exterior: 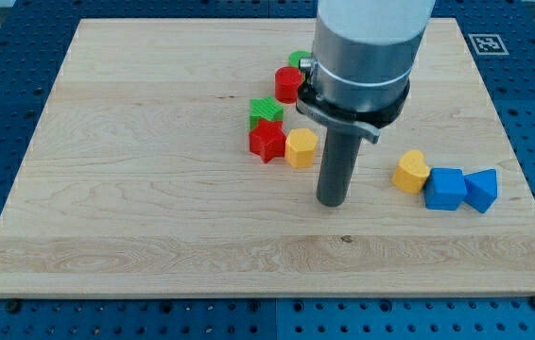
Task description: Keep yellow hexagon on right side of green star and red star
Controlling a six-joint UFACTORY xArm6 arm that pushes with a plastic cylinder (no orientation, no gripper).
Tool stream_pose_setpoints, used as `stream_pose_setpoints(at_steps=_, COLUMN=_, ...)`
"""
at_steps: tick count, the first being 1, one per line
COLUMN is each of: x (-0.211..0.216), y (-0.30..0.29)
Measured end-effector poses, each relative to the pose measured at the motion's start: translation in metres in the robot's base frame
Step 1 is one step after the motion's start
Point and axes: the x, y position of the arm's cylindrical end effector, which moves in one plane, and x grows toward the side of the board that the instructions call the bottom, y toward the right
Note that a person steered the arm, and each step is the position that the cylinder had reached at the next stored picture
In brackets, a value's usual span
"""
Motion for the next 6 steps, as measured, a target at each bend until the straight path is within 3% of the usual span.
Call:
stream_pose_setpoints(at_steps=3, x=-0.013, y=-0.02)
stream_pose_setpoints(at_steps=6, x=-0.086, y=0.001)
